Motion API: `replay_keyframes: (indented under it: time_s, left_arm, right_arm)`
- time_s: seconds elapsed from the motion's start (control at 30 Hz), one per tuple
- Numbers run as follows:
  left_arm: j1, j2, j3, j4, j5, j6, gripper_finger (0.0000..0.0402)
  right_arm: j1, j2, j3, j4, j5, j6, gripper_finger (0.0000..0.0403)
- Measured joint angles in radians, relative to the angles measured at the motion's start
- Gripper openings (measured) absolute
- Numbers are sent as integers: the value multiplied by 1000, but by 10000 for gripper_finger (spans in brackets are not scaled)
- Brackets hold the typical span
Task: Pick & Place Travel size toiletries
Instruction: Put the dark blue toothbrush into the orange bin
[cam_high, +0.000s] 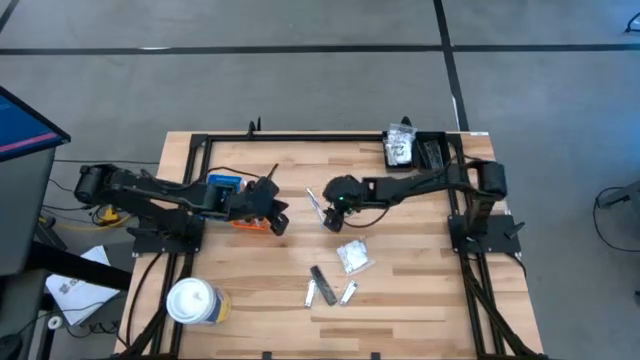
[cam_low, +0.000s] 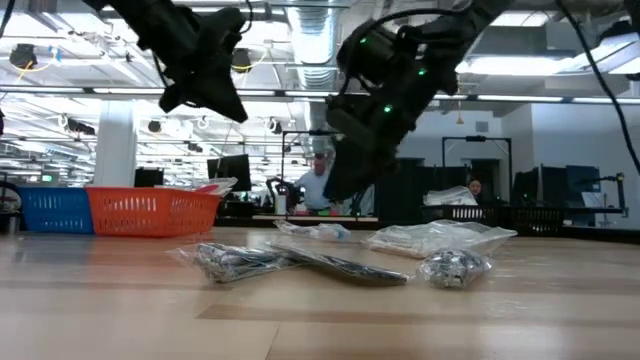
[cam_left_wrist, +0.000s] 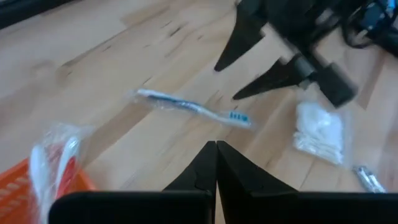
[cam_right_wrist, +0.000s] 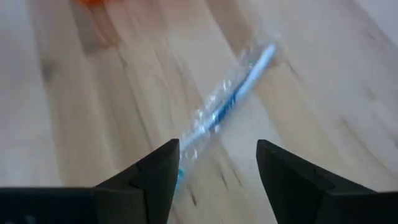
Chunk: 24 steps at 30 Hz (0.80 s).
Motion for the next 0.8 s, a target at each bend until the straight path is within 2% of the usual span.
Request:
replay_keyframes:
  time_s: [0.27, 0.33, 0.53, 0.67, 0.8]
  left_arm:
    - [-24, 13, 2, 68, 12, 32, 0]
    - [-26, 8, 0, 74, 18, 51, 0]
    - [-31, 5, 2, 125, 27, 86, 0]
    - [-31, 5, 2, 133, 32, 88, 0]
    - [-31, 5, 2, 143, 32, 107, 0]
  right_arm:
    - [11, 164, 152, -49, 33, 13, 232]
    - [11, 178, 150, -120, 71, 22, 238]
    - [1, 226, 174, -87, 79, 29, 230]
    - [-4, 241, 199, -145, 78, 32, 191]
    - [-7, 240, 198, -159, 69, 0, 100]
